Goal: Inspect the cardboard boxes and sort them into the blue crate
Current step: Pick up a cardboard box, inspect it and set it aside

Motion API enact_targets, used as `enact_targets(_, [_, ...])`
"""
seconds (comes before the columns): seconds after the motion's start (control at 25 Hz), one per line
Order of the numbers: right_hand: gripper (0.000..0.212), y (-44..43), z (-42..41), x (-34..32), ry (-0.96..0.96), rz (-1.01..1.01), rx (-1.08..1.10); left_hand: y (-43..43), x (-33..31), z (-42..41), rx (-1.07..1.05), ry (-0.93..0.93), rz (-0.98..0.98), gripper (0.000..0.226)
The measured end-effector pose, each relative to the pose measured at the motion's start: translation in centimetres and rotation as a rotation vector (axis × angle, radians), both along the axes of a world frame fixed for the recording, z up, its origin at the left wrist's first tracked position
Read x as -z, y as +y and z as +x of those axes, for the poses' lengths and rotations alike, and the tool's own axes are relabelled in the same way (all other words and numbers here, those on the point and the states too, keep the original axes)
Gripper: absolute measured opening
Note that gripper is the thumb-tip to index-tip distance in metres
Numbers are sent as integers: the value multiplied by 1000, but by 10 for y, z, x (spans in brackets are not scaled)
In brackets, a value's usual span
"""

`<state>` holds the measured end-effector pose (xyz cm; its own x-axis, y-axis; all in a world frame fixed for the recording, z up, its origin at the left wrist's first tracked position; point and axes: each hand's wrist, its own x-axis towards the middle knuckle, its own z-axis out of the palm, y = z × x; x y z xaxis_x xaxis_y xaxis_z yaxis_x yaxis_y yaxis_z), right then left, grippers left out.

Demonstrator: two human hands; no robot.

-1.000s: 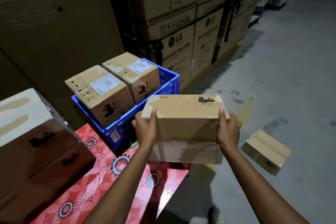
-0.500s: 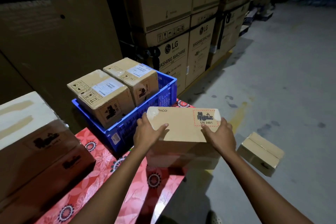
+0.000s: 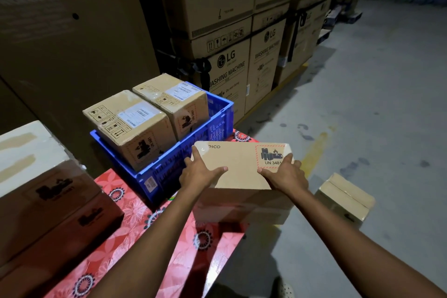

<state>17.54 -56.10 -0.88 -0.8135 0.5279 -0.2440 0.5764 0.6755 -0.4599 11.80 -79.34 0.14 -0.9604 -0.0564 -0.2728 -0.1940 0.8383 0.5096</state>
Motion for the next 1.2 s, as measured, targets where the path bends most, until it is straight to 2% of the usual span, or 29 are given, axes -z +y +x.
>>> enact_targets(0.24, [122,0,-1,-2,-11,-23,28,-4,-2,-4,10,-27,17,130])
enact_targets(0.36, [110,1,-9,-8,82,1,47,1,-8,-16,81,14,22,131])
enact_targets(0.44, [100,3,-21,-12,114,-40,82,9,-10,-26,85,47,36,124])
enact_targets(0.56, [95,7,-36,-10,92,-113,164,20,-9,-37,-53,8,60,108])
enact_targets(0.72, [106,5,-39,2,89,-41,176,28,1,-36,-75,35,-132,105])
enact_targets(0.84, [111,7,-43,6,88,-18,161,31,8,-36,-55,80,-197,104])
enact_targets(1.04, [114,10,-46,6,92,-9,135,31,10,-33,-41,133,-244,103])
enact_targets(1.2, [110,7,-31,7,155,23,120,26,8,-21,-34,160,-183,102])
